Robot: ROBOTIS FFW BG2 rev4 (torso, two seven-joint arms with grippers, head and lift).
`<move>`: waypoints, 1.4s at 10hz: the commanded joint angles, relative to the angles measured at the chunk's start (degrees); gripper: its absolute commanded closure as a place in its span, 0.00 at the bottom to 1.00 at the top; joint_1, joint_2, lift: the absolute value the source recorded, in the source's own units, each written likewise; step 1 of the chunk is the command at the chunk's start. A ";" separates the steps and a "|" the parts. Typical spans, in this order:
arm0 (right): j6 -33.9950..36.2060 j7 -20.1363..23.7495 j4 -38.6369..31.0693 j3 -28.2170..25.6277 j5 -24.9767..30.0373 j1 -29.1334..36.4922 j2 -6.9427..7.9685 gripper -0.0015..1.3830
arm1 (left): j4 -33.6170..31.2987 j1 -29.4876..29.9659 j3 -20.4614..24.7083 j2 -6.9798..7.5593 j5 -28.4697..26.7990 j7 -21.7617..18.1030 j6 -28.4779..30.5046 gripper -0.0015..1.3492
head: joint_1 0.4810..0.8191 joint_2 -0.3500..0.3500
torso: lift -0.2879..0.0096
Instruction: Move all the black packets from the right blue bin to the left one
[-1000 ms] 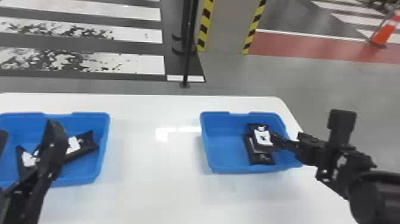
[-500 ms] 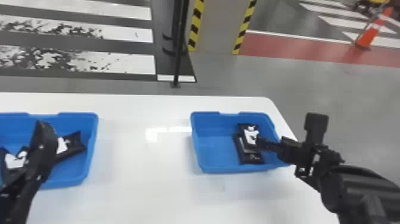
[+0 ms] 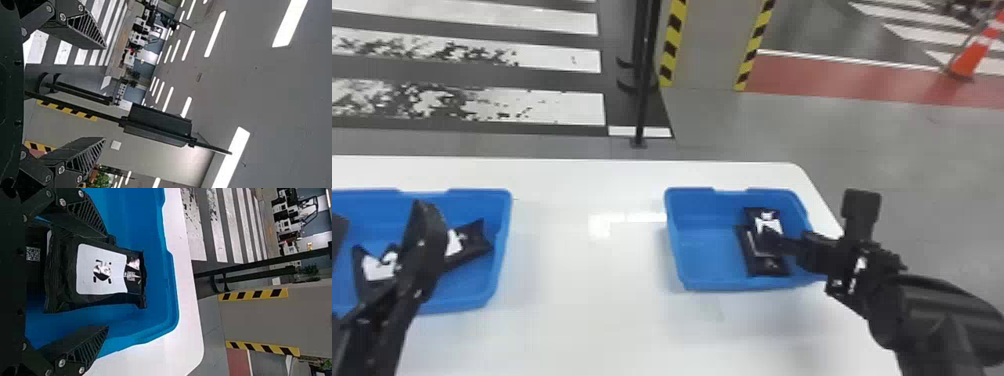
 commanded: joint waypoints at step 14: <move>-0.30 -0.96 1.92 5.21 -5.82 -0.72 0.63 0.84 | 0.56 0.42 0.49 -0.26 2.10 -0.54 -0.33 0.17 | 0.63 0.29 | 0.50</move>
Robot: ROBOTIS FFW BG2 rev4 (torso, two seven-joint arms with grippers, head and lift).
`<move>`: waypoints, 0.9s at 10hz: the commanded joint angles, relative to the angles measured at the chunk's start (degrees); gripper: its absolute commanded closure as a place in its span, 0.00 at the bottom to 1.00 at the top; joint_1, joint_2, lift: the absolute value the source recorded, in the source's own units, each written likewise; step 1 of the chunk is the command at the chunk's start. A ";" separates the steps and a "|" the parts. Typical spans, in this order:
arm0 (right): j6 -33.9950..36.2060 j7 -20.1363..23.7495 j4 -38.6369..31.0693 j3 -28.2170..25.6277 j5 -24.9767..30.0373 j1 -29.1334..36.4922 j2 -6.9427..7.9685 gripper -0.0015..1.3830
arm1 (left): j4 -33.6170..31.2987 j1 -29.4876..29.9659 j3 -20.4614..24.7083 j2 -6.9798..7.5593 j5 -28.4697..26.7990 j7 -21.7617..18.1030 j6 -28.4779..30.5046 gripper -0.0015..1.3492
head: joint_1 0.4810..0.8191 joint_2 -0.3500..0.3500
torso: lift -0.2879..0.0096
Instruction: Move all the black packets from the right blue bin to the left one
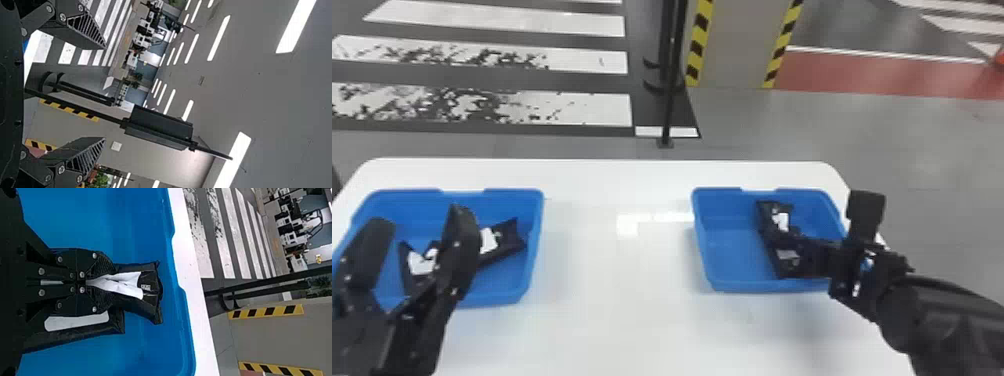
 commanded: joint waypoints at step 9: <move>-9.86 13.19 -10.06 10.51 -22.59 3.89 -2.89 0.84 | -0.12 -1.27 -2.29 0.35 5.26 0.00 2.57 0.17 | 0.63 0.49 | 0.50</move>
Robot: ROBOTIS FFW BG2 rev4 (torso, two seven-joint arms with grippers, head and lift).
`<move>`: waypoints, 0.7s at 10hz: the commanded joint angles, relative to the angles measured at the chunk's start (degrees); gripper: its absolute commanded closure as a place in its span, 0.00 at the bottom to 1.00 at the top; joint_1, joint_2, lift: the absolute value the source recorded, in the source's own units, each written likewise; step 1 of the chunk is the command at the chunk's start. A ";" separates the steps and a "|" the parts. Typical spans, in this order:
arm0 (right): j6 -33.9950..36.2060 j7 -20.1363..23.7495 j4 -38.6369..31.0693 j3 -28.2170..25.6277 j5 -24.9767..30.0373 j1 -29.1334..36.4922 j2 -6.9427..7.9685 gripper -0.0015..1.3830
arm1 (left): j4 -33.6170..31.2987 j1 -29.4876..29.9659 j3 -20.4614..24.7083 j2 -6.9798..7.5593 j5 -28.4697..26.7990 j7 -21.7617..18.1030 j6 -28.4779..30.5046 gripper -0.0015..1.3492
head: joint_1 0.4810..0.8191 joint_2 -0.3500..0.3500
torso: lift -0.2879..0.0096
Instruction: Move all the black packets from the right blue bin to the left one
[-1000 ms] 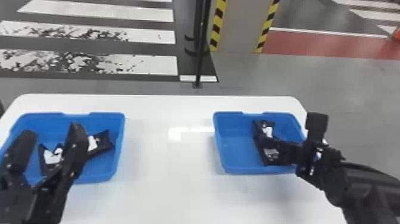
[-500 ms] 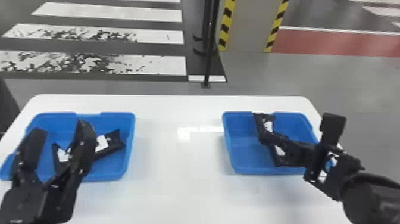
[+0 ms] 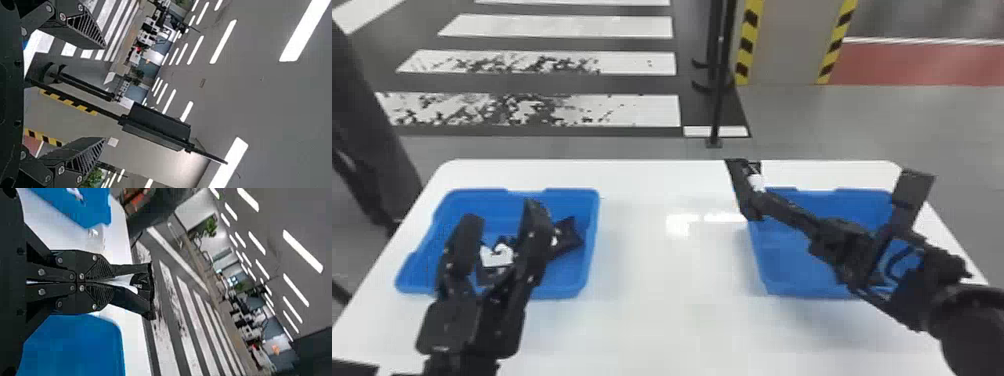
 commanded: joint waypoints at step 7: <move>-1.00 2.35 -5.90 19.97 -14.25 -2.49 -3.78 0.84 | -7.96 -3.23 3.31 0.19 1.40 -2.28 22.13 0.17 | 0.63 0.83 | 0.50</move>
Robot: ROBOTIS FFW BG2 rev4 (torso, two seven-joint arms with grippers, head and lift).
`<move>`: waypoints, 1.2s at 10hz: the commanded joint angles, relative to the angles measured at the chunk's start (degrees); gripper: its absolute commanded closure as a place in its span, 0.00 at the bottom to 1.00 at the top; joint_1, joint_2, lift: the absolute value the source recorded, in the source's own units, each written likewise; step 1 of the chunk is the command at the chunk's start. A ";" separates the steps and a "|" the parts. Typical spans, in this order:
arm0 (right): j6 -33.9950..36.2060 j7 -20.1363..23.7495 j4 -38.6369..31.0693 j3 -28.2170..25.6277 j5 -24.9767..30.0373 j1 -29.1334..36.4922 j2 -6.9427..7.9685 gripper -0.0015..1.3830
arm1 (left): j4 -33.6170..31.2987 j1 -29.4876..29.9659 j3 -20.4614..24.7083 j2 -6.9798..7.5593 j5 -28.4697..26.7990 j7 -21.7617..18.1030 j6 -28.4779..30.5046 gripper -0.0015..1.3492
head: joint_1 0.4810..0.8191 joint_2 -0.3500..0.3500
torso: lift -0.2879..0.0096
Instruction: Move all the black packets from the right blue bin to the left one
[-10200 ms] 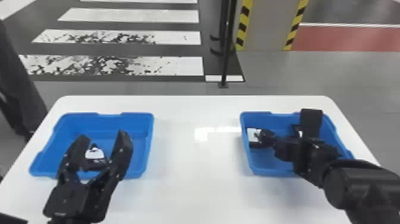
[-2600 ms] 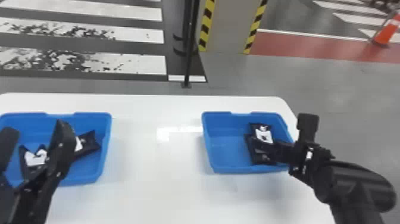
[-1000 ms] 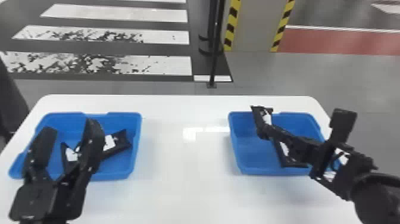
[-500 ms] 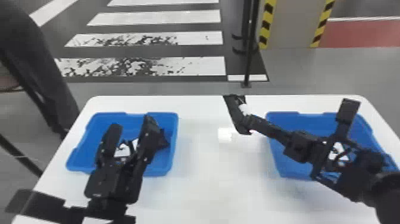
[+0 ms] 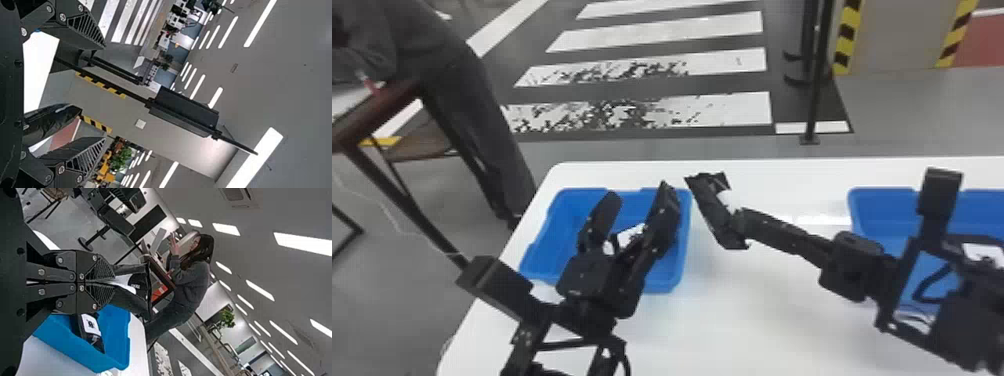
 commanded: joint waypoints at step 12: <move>0.14 -0.09 1.13 6.81 -3.71 -2.03 -0.53 0.84 | -2.98 -2.39 -0.31 -0.01 -3.93 -2.10 17.22 0.90 | 0.63 0.87 | 0.50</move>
